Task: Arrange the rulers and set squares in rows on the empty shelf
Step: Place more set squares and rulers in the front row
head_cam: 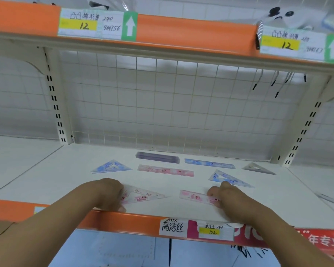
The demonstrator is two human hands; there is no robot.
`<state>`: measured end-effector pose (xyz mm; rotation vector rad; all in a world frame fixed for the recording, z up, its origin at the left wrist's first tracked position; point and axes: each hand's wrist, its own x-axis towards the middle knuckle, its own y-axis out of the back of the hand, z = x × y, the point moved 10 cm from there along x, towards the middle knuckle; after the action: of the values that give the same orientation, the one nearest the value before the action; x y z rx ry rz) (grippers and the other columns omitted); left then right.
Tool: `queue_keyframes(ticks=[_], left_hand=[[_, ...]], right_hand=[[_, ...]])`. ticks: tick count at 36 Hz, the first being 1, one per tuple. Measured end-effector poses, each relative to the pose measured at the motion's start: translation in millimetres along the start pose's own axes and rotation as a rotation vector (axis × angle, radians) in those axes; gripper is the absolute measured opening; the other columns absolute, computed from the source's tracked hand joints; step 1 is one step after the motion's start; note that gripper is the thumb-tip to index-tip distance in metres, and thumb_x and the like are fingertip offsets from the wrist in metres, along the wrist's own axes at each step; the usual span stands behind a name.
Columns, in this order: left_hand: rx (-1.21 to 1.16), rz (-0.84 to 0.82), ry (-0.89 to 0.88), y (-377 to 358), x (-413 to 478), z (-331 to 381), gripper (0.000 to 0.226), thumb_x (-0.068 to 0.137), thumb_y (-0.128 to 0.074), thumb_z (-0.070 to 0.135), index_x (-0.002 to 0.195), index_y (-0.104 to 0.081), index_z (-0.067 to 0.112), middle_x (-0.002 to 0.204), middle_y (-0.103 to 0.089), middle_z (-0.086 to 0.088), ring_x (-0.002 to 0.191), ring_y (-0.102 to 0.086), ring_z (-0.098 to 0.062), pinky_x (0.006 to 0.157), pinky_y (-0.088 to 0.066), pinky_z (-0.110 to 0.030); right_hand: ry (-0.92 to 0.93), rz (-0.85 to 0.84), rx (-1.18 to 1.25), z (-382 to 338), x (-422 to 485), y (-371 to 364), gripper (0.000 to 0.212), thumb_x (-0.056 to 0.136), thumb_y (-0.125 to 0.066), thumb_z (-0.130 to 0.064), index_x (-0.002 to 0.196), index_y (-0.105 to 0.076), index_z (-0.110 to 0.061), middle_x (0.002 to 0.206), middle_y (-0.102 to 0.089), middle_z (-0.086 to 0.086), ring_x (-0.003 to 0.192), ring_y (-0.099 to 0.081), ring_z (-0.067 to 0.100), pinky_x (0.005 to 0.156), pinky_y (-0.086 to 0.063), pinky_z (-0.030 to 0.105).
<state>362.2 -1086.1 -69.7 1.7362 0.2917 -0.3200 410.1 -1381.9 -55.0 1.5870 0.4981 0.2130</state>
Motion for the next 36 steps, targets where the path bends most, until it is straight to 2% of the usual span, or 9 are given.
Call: queue_keyframes(ticks=[3, 9, 13, 17, 20, 26, 30, 36], left_hand=[[0.003, -0.016, 0.005, -1, 0, 0, 0.052, 0.085, -0.055, 0.058, 0.117, -0.055, 0.016, 0.117, -0.060, -0.002, 0.106, -0.056, -0.019, 0.089, -0.044, -0.028], [-0.005, -0.019, 0.006, 0, -2, 2, 0.052, 0.086, -0.055, 0.056, 0.119, -0.055, 0.017, 0.119, -0.060, -0.002, 0.108, -0.056, -0.019, 0.090, -0.043, -0.028], [-0.009, -0.021, 0.010, 2, -3, 2, 0.052, 0.087, -0.055, 0.056, 0.121, -0.056, 0.016, 0.121, -0.059, -0.002, 0.110, -0.056, -0.019, 0.089, -0.042, -0.028], [-0.007, -0.020, 0.013, 1, -3, 1, 0.053, 0.086, -0.056, 0.056, 0.121, -0.055, 0.016, 0.122, -0.058, -0.003, 0.111, -0.055, -0.020, 0.091, -0.043, -0.028], [-0.005, -0.014, 0.006, 2, -2, 3, 0.053, 0.086, -0.056, 0.056, 0.120, -0.057, 0.014, 0.121, -0.060, -0.004, 0.110, -0.056, -0.021, 0.090, -0.043, -0.029], [-0.023, -0.026, 0.007, 0, -1, 1, 0.051, 0.085, -0.056, 0.056, 0.116, -0.058, 0.015, 0.116, -0.061, -0.004, 0.095, -0.054, -0.018, 0.087, -0.044, -0.029], [-0.035, -0.022, 0.007, -1, -1, 1, 0.051, 0.086, -0.056, 0.055, 0.117, -0.058, 0.014, 0.118, -0.061, -0.004, 0.107, -0.057, -0.022, 0.086, -0.043, -0.028], [-0.102, 0.019, 0.005, -3, 1, -2, 0.053, 0.084, -0.058, 0.055, 0.116, -0.057, 0.013, 0.118, -0.060, -0.005, 0.106, -0.057, -0.022, 0.086, -0.044, -0.029]], right_hand=[[0.009, -0.012, 0.003, 0, 0, -2, 0.056, 0.094, -0.036, -0.001, 0.139, -0.041, -0.034, 0.104, -0.029, -0.001, 0.074, -0.037, 0.006, 0.082, -0.040, 0.024], [0.017, -0.052, -0.052, 4, 4, -6, 0.050, 0.101, -0.030, -0.016, 0.146, -0.031, -0.039, 0.106, -0.033, 0.000, 0.106, -0.044, 0.020, 0.098, -0.038, 0.031], [0.023, -0.080, -0.066, 1, 2, -2, 0.046, 0.101, -0.034, -0.024, 0.146, -0.031, -0.033, 0.121, -0.040, 0.006, 0.118, -0.040, 0.024, 0.103, -0.035, 0.035], [0.023, -0.041, -0.043, 4, 6, -1, 0.043, 0.101, -0.039, -0.026, 0.143, -0.039, -0.035, 0.107, -0.036, 0.000, 0.115, -0.043, 0.022, 0.100, -0.036, 0.033], [0.012, -0.017, -0.004, 7, 10, -2, 0.043, 0.100, -0.042, -0.027, 0.141, -0.041, -0.037, 0.104, -0.034, -0.002, 0.117, -0.043, 0.021, 0.100, -0.036, 0.033], [0.031, -0.005, 0.041, 1, 17, -1, 0.043, 0.098, -0.045, -0.026, 0.139, -0.044, -0.039, 0.106, -0.037, -0.002, 0.118, -0.043, 0.021, 0.102, -0.037, 0.034], [0.040, -0.007, 0.050, -4, 23, 0, 0.045, 0.098, -0.047, -0.025, 0.141, -0.042, -0.036, 0.108, -0.034, -0.002, 0.121, -0.040, 0.022, 0.104, -0.036, 0.032], [0.076, 0.067, 0.145, -19, 36, 14, 0.043, 0.097, -0.051, -0.019, 0.139, -0.046, -0.031, 0.117, -0.041, 0.001, 0.117, -0.042, 0.018, 0.101, -0.034, 0.024]])
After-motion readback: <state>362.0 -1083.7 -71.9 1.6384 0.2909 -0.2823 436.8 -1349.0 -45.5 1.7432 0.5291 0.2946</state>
